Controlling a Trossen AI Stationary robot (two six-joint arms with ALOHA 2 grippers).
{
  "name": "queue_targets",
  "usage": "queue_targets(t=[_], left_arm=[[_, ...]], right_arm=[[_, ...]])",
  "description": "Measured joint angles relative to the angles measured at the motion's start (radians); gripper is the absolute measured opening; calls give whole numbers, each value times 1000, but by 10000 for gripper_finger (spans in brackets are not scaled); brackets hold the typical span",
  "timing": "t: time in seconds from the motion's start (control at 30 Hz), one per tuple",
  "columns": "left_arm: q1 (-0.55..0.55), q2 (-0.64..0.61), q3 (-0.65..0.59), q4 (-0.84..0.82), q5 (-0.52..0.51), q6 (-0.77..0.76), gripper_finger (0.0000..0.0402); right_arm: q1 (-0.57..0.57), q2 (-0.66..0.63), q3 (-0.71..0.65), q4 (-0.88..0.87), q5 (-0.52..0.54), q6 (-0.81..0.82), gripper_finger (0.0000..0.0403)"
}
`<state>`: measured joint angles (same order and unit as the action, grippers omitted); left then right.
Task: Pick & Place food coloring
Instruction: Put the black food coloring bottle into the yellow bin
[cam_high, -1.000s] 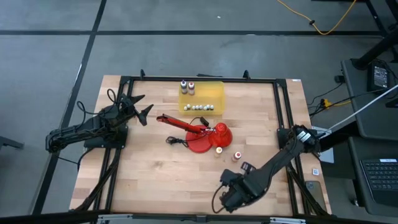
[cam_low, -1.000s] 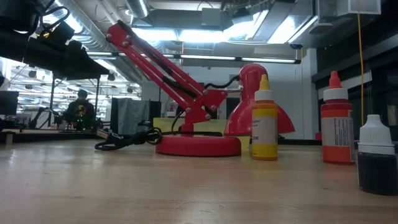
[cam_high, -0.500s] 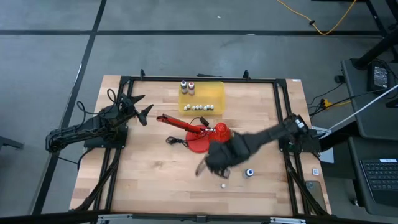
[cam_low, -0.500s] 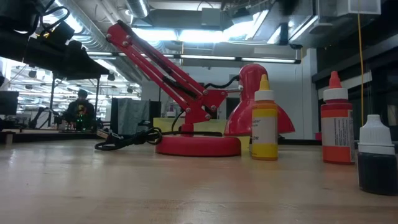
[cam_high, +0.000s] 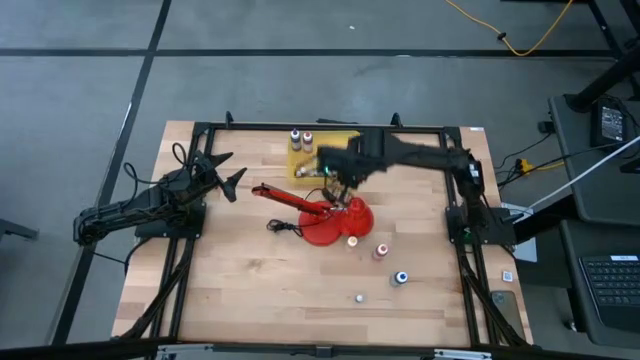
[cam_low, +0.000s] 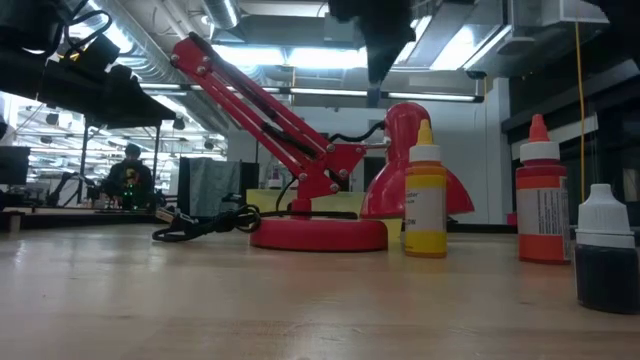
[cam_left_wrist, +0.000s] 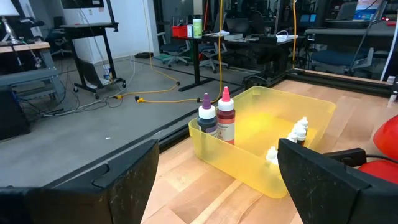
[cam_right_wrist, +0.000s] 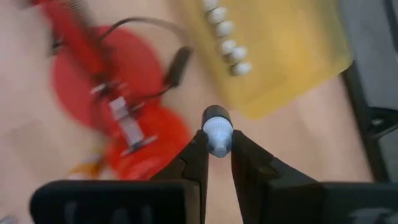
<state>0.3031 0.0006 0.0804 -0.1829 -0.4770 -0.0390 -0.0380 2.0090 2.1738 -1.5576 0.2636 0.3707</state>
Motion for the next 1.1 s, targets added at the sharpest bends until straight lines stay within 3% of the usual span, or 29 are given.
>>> queue_targets(t=[0.27,0.5,1.1], left_arm=[[0,0,0,0,0,0,319],[0,0,0,0,0,0,319],[0,0,0,0,0,0,319]], right_arm=[[-200,0,-95,157,-7,-112,56],[-303,2,-223,310,-83,-157,56],[-364,7,-495,522,-165,-166,56]])
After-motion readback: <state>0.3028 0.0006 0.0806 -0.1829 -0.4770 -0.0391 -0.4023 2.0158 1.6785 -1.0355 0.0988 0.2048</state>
